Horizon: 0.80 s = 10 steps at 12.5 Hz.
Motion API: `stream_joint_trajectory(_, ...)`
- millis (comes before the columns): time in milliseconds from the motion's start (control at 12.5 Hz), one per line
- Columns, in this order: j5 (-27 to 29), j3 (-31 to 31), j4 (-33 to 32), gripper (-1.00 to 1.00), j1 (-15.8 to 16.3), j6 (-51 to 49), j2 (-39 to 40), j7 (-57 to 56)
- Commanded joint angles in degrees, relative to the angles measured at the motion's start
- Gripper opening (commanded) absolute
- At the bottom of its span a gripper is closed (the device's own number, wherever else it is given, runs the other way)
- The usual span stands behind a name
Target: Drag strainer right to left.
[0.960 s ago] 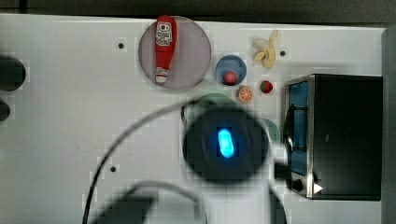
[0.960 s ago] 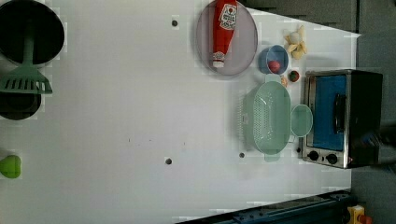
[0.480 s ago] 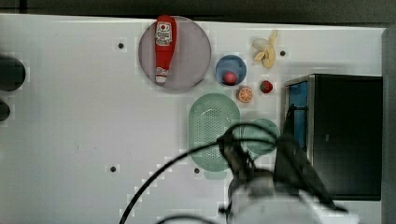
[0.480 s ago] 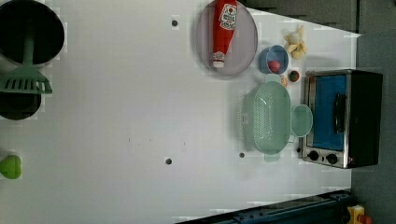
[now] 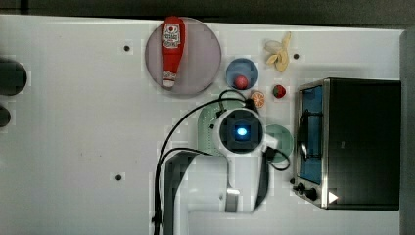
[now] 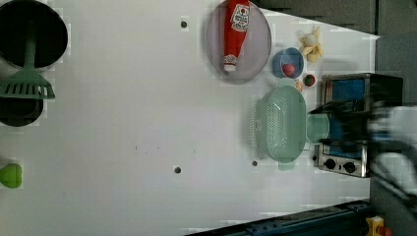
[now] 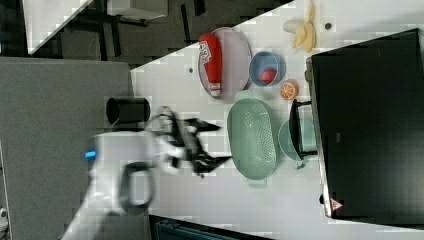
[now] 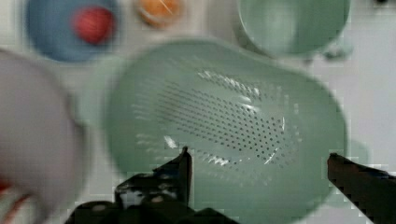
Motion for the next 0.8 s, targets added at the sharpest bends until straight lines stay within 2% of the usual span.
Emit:
stream_joint_trajectory(80, 0.6, 1.2, -2.9, 1.00, 1.4, 9.1, 3.7, 10.8)
stream_joint_trajectory(560, 0.6, 2.6, -3.0, 1.00, 2.2, 25.7, 17.9, 20.3)
stream_joint_trajectory(800, 0.7, 3.9, -3.0, 1.00, 2.5, 27.8, 21.0, 20.3)
